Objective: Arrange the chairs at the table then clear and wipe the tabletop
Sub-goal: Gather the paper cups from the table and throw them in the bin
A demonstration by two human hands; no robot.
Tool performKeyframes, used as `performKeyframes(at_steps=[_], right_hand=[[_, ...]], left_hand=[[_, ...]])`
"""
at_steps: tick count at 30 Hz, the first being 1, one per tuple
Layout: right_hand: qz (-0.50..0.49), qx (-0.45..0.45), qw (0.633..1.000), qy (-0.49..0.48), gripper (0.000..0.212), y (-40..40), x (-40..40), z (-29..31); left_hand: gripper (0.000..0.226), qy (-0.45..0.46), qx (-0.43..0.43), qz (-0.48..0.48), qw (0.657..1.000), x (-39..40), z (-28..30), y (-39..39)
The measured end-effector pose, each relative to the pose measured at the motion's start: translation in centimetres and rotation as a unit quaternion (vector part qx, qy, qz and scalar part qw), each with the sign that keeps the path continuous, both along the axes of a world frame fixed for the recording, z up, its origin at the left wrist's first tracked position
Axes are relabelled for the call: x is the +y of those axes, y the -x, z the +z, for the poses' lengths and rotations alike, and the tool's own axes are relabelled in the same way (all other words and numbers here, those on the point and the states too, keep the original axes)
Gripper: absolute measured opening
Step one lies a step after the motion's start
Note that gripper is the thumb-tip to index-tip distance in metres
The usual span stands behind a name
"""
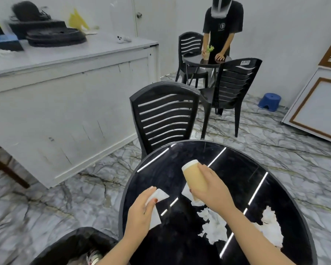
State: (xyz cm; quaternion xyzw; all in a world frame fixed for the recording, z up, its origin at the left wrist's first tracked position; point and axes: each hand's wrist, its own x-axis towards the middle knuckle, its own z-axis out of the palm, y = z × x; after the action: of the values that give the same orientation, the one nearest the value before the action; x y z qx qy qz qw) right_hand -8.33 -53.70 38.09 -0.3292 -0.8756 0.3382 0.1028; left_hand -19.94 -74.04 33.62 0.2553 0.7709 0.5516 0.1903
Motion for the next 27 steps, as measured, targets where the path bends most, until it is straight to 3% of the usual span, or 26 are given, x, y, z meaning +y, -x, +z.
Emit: performKeyframes(at_steps=[9, 15, 27], right_hand=[[0.162, 0.045, 0.985, 0.041, 0.068, 8.2, -13.2, 1.4], [0.251, 0.011, 0.966, 0.061, 0.081, 10.7, -22.8, -0.6], [0.243, -0.114, 0.956, 0.116, 0.083, 5.6, -37.6, -11.1]], left_hand=[[0.027, 0.032, 0.016, 0.147, 0.989, -12.9, 3.0, 1.9], [0.025, 0.051, 0.013, 0.224, 0.973, -23.2, 2.4, 2.4], [0.030, 0.090, -0.085, 0.293, 0.948, -37.4, -5.9, -3.3]])
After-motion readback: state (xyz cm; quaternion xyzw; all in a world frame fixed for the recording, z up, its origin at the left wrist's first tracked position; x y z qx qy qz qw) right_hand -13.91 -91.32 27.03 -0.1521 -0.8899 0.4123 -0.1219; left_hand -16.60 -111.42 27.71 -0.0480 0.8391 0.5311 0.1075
